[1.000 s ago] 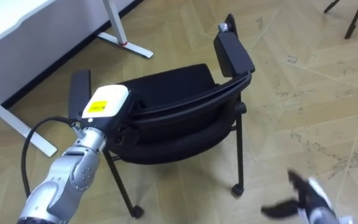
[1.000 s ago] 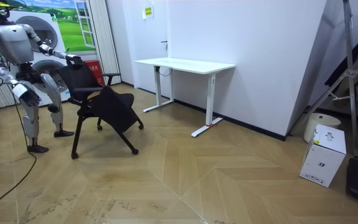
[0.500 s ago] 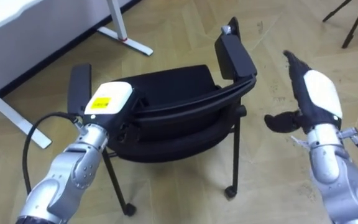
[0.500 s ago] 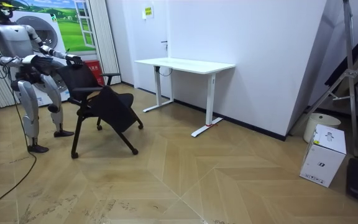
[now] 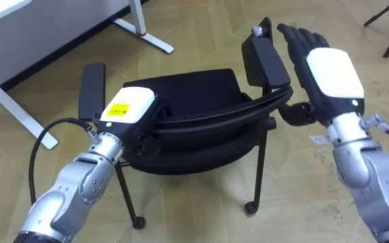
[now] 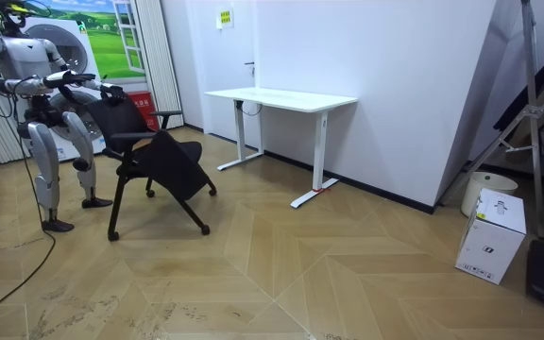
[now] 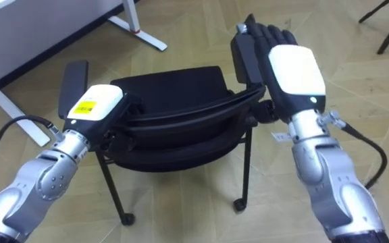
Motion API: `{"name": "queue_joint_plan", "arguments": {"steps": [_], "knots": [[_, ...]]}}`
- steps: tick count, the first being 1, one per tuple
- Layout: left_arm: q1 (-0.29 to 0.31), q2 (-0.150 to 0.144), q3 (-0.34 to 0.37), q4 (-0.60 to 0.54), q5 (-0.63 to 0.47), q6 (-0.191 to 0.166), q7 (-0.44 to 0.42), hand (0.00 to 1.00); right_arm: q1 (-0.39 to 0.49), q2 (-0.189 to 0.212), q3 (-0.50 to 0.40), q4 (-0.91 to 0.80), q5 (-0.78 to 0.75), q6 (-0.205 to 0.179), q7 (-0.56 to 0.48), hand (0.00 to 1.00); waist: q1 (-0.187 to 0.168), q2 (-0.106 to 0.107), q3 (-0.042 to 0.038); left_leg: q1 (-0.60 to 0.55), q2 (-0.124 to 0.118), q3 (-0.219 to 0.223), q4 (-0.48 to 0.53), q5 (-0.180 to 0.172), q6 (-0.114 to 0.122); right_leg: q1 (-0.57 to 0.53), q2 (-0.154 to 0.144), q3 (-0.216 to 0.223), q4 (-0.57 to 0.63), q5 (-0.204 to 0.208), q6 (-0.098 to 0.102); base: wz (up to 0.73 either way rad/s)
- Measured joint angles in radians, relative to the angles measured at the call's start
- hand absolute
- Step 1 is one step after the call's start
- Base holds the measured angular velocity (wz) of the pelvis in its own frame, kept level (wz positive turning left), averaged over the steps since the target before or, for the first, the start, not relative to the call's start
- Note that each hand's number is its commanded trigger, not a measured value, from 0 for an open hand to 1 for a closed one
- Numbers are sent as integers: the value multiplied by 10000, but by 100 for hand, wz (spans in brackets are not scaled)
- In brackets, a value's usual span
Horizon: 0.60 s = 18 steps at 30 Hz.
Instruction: Push chair
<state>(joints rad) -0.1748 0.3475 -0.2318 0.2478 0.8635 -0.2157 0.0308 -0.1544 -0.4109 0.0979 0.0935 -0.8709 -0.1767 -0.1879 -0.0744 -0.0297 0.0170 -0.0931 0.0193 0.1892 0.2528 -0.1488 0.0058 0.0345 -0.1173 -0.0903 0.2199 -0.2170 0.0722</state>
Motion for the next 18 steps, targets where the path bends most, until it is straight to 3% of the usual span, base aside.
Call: {"name": "queue_joint_plan", "arguments": {"steps": [11,18], "knots": [[-86,156,-11,22,-105,-166,-34,100,-243,-30,83,-411,-518,-103,540,0,-5,-9,6,-101,6,-43,6,1,-2,-21,-6,-158,-12,1,0,0],[-144,251,-189,23,-236,-275,-25,100,-291,-401,729,-691,-633,-274,1074,0,81,-9,5,-114,2,-121,24,2,-2,12,4,-216,-40,2,-1,3]]}}
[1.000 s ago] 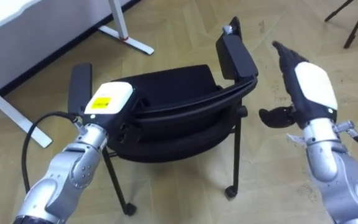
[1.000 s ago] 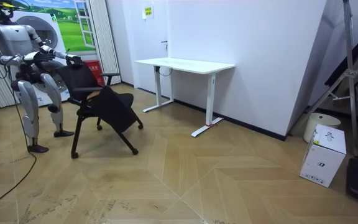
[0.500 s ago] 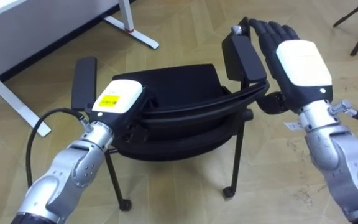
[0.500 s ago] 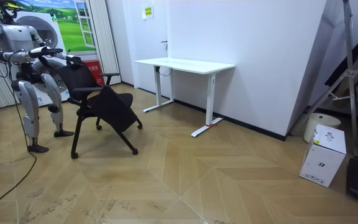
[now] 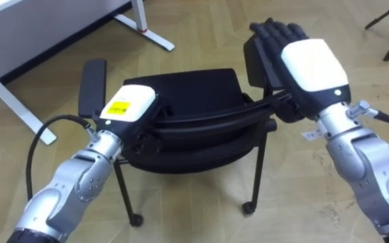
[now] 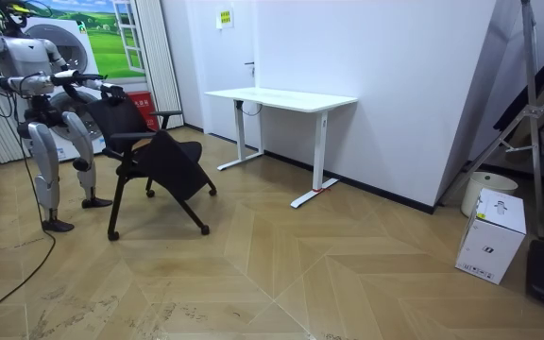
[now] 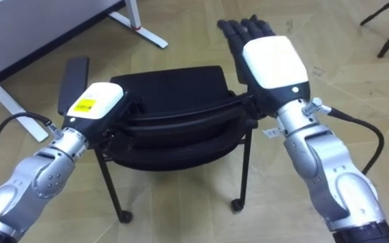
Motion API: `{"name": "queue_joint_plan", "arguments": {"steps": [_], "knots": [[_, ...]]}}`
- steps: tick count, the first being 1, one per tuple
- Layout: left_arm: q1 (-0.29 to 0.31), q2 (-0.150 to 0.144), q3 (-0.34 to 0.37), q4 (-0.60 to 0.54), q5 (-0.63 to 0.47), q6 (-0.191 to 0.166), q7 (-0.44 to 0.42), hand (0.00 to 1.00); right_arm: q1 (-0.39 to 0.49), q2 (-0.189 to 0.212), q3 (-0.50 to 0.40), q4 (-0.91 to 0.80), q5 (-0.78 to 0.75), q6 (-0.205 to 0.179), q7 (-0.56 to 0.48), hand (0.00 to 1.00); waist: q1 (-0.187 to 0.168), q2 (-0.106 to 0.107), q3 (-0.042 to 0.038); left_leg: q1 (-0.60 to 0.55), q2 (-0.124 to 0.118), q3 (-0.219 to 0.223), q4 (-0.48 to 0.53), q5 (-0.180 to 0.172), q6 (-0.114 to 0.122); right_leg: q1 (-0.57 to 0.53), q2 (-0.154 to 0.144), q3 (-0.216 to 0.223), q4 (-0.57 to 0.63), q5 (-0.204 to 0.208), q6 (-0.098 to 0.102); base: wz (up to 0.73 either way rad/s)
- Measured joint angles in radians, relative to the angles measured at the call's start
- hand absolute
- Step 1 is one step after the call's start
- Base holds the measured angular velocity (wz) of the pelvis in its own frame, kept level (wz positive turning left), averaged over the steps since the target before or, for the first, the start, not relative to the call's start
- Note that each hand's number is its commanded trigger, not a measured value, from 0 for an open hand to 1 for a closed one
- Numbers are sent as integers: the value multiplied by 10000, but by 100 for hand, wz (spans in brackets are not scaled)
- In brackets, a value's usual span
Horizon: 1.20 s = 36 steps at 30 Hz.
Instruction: Push chair
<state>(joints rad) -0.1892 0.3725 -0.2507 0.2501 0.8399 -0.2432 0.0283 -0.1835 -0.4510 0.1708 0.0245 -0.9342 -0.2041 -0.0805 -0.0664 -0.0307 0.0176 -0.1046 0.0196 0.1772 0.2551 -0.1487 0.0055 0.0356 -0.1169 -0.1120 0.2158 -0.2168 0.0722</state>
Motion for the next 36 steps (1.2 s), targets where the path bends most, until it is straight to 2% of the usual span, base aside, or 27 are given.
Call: {"name": "queue_joint_plan", "arguments": {"steps": [3,7,10,18,25,28,36], "knots": [[-49,25,-37,43,-40,0,10,100,-127,-279,136,0,-109,-29,130,0,29,-22,11,0,-1,0,-8,0,0,7,0,-4,-2,0,0,0],[-281,20,-137,155,-19,4,-62,100,-127,-303,193,-20,-209,26,294,0,162,-140,60,7,-1,-3,-11,3,-5,20,7,18,-12,0,0,0],[-452,21,-203,180,-18,43,-206,100,-127,-546,256,-17,-205,85,399,0,223,-215,93,-40,0,-14,35,3,-4,6,9,7,-14,0,-1,0],[-608,13,-282,301,-21,151,-329,100,-119,-895,623,81,-173,197,400,0,259,-209,102,-39,10,-126,138,2,-4,114,33,-13,-129,28,-44,0],[-1035,3,-456,1066,-32,149,-122,100,-107,-1387,1381,1289,-218,263,414,0,383,-169,120,107,131,-121,116,-13,-95,176,155,54,-117,79,-125,-4],[-1034,13,-456,1077,-45,149,-47,100,-47,-1381,1650,1757,-318,528,459,0,445,-86,139,81,168,-123,110,-2,-114,141,192,94,-107,95,-151,-6],[-1034,31,-498,1080,-71,150,49,100,-21,-1353,1703,2019,-314,530,-51,0,462,-51,115,105,175,-145,49,14,-138,139,206,77,-130,97,-154,0]]}}
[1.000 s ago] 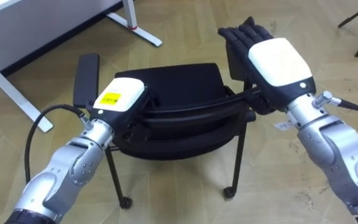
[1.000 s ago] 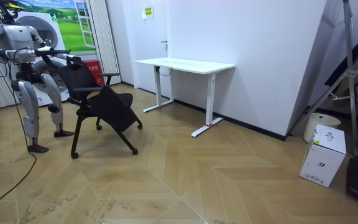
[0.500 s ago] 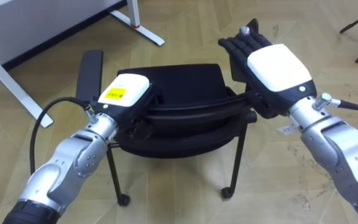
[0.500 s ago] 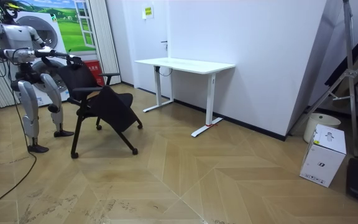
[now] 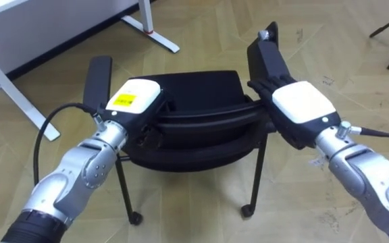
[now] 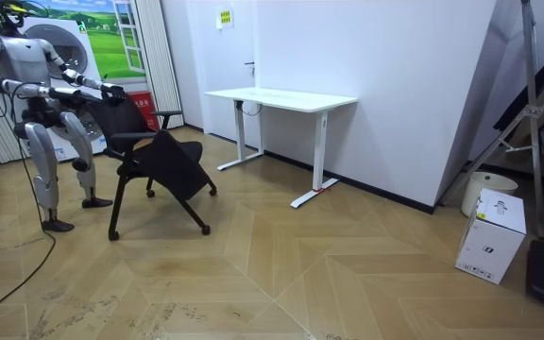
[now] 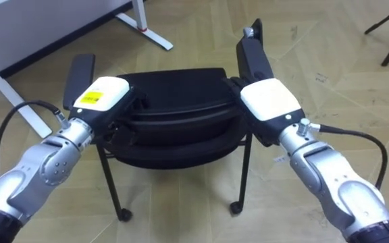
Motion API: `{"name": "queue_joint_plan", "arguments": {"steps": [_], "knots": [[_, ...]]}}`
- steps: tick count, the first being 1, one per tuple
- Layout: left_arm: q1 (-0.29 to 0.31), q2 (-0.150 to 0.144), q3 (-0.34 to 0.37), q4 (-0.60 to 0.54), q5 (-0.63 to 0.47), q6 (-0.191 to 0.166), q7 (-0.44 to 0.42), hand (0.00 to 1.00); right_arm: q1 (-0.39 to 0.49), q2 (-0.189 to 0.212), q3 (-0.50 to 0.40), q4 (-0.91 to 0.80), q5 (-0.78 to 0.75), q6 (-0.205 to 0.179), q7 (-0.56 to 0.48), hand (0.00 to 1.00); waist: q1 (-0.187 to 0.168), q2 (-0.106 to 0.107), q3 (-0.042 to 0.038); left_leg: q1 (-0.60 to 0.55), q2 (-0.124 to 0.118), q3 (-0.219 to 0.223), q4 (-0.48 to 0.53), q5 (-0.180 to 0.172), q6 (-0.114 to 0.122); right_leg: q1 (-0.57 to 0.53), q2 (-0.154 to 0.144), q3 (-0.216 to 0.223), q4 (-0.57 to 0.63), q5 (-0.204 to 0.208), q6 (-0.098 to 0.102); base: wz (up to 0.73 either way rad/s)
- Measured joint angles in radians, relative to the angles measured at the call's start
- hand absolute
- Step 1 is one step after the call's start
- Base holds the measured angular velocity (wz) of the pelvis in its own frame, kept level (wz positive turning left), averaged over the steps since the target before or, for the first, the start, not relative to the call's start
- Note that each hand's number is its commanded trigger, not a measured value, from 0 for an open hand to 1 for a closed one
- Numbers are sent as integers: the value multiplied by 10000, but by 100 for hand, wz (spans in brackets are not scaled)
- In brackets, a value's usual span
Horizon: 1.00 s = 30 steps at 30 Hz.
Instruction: Push chair
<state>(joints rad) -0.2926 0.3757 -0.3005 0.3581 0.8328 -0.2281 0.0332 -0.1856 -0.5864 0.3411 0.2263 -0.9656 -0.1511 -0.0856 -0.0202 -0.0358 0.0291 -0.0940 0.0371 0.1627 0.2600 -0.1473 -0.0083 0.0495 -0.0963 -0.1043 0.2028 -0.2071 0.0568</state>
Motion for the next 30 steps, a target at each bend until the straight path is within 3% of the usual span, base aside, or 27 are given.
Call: {"name": "queue_joint_plan", "arguments": {"steps": [12,24,25,27,30], "knots": [[0,18,-80,13,8,4,61,100,22,36,251,396,-2,34,-817,0,-8,6,-22,2,2,-16,5,3,-5,10,3,-56,-2,10,-10,0],[0,18,-190,20,43,166,166,100,151,298,394,340,-228,441,-1075,0,-20,-28,-49,7,2,-40,7,16,-20,31,5,-87,1,11,-12,0],[0,18,-204,20,43,183,166,100,150,298,409,339,-228,451,-1062,51,-19,-35,-57,7,2,-38,7,16,-20,31,4,-87,1,11,-13,0],[0,18,-209,20,44,196,166,100,148,298,433,299,-228,511,-1014,99,-19,-38,-60,7,2,-37,7,16,-20,28,4,-87,3,12,-13,0],[0,17,-208,18,44,229,172,100,148,300,443,18,-230,688,-699,100,-20,-32,-64,8,9,-35,7,16,-21,26,9,-81,7,12,-13,0]]}}
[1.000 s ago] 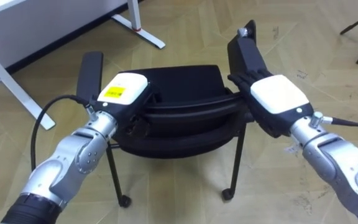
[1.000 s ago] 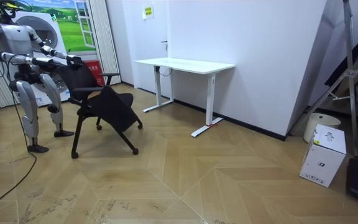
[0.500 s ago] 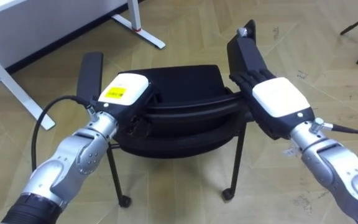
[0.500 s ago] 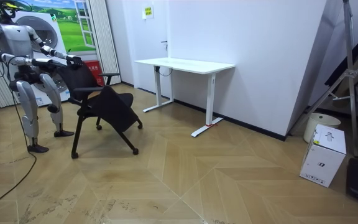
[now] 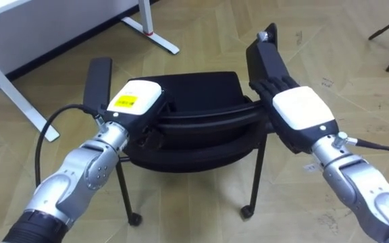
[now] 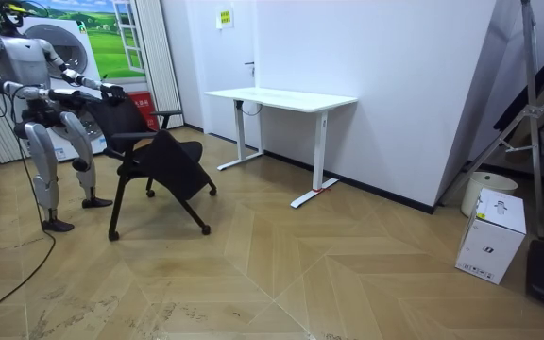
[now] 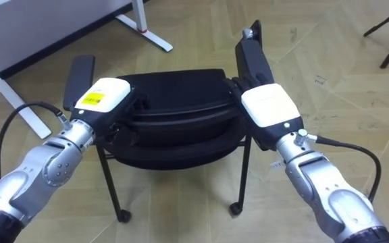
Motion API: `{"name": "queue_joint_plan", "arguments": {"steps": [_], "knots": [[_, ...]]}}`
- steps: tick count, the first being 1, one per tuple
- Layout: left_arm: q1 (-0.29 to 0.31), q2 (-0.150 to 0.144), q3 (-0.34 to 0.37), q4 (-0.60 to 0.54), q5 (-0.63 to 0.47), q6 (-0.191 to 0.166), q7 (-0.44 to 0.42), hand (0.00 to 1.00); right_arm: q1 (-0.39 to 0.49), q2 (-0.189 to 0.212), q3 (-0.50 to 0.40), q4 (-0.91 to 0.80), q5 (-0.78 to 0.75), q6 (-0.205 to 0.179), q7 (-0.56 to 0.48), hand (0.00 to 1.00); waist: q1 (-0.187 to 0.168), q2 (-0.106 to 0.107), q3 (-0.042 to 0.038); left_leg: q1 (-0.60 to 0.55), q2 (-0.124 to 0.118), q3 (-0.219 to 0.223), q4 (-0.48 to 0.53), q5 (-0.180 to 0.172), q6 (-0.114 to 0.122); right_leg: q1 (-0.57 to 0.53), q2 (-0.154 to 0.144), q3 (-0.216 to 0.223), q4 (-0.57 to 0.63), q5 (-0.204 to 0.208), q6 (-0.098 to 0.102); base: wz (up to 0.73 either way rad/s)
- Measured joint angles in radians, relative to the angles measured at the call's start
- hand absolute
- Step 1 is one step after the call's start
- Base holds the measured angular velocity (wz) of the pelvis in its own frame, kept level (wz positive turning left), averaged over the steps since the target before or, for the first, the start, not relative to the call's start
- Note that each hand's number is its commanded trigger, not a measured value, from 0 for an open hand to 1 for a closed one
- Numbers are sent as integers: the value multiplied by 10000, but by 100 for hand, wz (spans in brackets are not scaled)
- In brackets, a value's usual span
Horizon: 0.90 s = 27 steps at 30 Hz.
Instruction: Push chair
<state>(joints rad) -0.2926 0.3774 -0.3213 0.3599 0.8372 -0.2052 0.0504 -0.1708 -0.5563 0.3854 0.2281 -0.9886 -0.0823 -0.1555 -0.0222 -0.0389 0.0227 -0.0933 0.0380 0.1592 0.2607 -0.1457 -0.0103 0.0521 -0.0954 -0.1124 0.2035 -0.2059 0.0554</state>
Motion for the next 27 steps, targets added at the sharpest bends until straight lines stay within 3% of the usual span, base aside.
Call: {"name": "queue_joint_plan", "arguments": {"steps": [12,27], "knots": [[0,-2,0,-2,20,152,-16,100,-57,110,36,-883,-926,405,376,100,3,-12,-8,-33,11,-24,61,4,-7,20,11,-5,9,1,-2,0],[0,-10,-9,-2,90,186,-27,100,-146,118,29,-1267,-1382,402,266,100,-10,-26,-17,-37,18,-50,77,4,-7,34,21,-16,5,7,-12,0]]}}
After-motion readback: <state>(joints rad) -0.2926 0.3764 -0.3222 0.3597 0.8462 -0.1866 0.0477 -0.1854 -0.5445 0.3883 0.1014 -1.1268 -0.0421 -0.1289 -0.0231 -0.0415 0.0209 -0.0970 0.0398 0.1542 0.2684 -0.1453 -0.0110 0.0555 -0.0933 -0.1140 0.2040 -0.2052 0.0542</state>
